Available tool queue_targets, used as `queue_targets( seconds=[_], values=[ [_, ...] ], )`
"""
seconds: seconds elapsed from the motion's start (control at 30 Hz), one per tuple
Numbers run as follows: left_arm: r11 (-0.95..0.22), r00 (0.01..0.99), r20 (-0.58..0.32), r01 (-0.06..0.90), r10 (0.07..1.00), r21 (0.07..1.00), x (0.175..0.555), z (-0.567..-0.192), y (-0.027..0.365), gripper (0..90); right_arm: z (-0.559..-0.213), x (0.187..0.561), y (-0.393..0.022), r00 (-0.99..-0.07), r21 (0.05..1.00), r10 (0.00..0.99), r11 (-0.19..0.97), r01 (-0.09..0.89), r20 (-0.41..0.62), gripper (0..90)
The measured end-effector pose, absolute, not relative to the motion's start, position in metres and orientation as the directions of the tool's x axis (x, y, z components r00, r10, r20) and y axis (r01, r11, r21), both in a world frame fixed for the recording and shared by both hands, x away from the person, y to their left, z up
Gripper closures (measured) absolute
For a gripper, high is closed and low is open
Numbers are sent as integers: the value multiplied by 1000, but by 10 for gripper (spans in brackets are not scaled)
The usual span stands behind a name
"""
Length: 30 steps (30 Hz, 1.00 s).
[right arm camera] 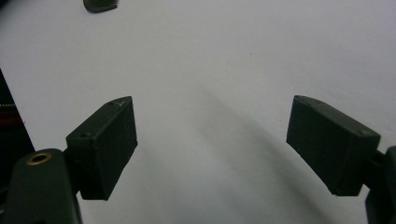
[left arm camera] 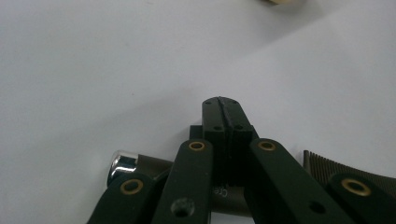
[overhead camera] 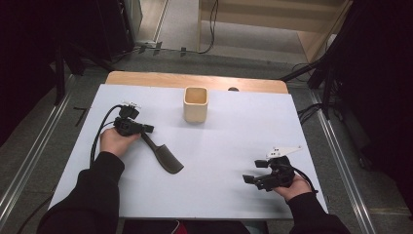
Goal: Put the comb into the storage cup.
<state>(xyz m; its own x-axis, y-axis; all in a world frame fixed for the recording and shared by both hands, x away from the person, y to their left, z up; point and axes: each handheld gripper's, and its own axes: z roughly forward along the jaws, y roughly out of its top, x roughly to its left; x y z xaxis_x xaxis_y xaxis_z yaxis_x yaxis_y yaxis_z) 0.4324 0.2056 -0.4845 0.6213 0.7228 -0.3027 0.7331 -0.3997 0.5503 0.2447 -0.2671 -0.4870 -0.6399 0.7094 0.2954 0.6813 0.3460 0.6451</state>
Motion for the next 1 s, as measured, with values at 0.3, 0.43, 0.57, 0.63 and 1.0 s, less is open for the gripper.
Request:
queue_targets(
  seconds=[0.3,0.43,0.57,0.63,1.0],
  values=[
    [-398,605,-300,748,737,531,431,-489,212,900,-487,245,-267,-642,645,708,349,680,294,146],
    [-394,602,-307,752,737,529,430,-489,215,900,-487,245,-266,-644,643,707,353,680,293,146],
    [-399,604,-300,751,739,526,427,-489,219,900,-487,245,-266,-641,642,710,352,682,292,146],
    [-399,601,-301,753,740,524,425,-488,221,900,-487,245,-266,-641,642,710,350,682,293,146],
    [-411,606,-296,752,738,516,419,-487,228,900,-487,245,-266,-644,642,709,356,680,288,146]
  ],
)
